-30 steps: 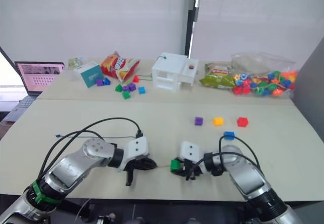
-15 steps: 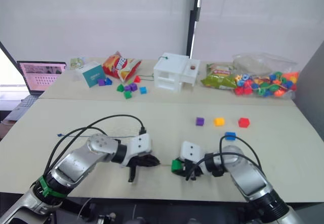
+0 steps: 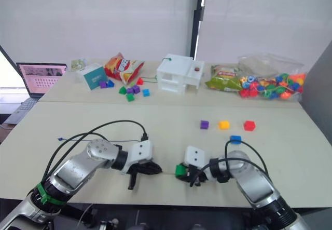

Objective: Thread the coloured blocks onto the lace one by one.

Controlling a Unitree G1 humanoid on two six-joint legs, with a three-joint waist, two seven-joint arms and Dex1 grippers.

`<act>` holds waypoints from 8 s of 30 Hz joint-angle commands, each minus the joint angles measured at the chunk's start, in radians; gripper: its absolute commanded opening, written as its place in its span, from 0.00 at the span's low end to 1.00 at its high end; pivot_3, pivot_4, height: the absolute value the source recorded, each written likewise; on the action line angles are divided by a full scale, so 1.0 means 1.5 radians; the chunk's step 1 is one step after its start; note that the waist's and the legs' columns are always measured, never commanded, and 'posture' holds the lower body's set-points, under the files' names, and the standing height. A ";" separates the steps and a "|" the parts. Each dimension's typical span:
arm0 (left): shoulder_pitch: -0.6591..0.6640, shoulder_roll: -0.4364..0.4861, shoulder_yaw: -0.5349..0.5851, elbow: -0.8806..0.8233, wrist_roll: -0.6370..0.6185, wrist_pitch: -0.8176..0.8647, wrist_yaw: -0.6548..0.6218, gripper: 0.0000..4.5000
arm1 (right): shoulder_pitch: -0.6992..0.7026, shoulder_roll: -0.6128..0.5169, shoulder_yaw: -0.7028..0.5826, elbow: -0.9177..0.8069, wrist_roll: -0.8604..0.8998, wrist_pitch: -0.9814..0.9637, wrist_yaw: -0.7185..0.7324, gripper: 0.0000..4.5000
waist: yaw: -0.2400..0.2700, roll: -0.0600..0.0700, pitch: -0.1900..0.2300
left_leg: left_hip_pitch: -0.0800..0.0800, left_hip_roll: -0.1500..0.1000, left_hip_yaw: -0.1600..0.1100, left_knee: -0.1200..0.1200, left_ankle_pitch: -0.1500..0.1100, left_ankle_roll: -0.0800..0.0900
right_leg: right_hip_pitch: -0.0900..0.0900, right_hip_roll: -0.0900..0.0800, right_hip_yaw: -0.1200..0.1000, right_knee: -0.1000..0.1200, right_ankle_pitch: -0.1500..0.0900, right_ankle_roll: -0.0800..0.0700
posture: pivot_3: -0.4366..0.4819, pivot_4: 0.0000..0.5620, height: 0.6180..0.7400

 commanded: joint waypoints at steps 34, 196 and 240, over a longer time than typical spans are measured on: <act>0.054 -0.033 0.089 -0.017 -0.069 -0.014 0.014 0.00 | 0.009 -0.031 0.020 0.041 0.004 -0.039 0.055 0.26 | 0.001 0.000 0.000 | 0.000 0.000 0.000 0.000 0.000 0.000 | 0.000 0.000 0.000 0.000 0.000 0.000 | 0.48 0.27 1.00; -0.090 -0.234 -0.061 0.265 0.091 -0.207 -0.069 0.27 | 0.172 -0.087 -0.127 -0.104 0.033 -0.028 -0.091 0.00 | 0.001 0.000 0.000 | -0.001 0.000 0.000 0.002 0.000 0.001 | 0.000 0.000 0.000 0.000 0.000 0.001 | 0.48 0.27 1.00; 0.044 0.118 0.245 0.176 -0.098 -0.194 -0.156 0.78 | 0.076 -0.070 -0.089 -0.035 0.048 -0.081 0.010 0.00 | -0.002 -0.001 0.001 | 0.001 0.001 0.002 0.001 0.000 0.000 | -0.001 -0.001 0.000 0.006 -0.001 -0.001 | 0.48 0.27 1.00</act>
